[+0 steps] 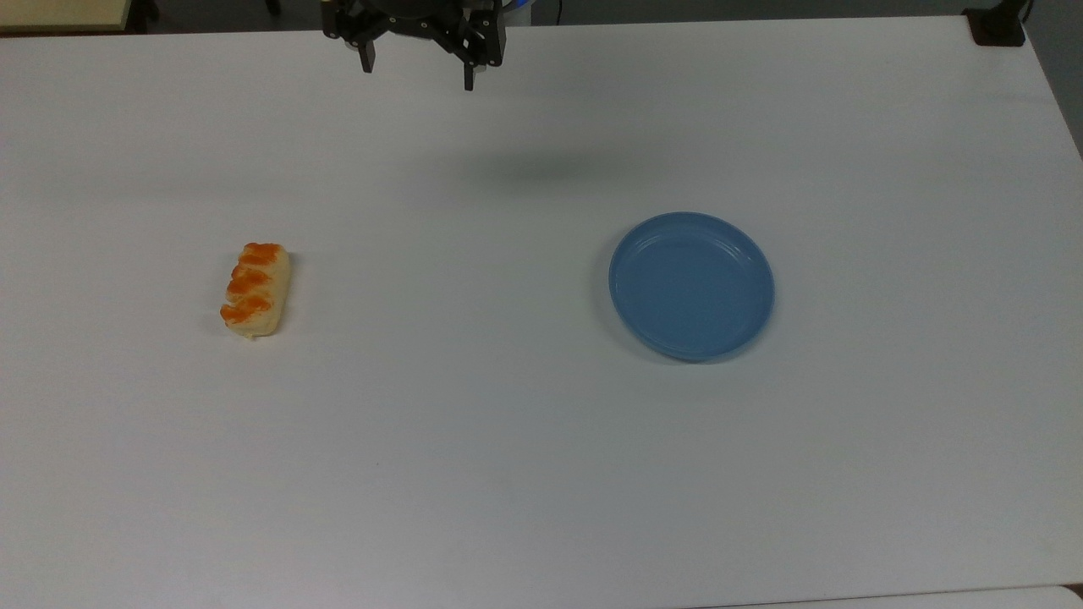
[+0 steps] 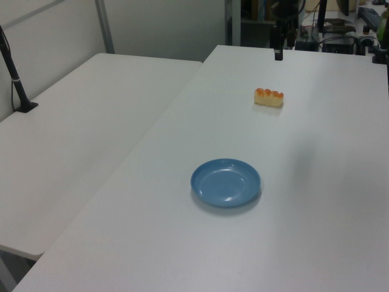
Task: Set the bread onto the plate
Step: 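Move the open gripper from rest toward the bread roll, then lower the gripper over the orange-topped bread roll and close on it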
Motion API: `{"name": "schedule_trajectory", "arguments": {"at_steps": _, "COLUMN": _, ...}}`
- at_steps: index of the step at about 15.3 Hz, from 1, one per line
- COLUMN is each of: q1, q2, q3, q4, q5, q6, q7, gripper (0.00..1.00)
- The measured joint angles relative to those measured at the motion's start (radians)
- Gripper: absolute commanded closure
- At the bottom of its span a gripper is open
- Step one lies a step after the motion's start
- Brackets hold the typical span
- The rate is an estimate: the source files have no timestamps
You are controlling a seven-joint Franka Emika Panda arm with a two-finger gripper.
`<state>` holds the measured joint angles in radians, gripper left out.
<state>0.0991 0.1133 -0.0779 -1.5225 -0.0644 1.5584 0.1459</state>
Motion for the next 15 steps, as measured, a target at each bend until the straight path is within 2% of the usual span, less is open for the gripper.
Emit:
{"name": "schedule_trajectory", "arguments": {"at_steps": 12, "q1": -0.010, "q2": 0.000, "q3": -0.001, "q4": 0.000, "q5": 0.000, "q6": 0.015, "q7": 0.000, "gripper": 0.00}}
{"name": "schedule_trajectory", "arguments": {"at_steps": 15, "q1": -0.051, "q2": 0.017, "q3": -0.021, "q4": -0.009, "q5": 0.000, "q6": 0.117, "q7": -0.026, "gripper": 0.00}}
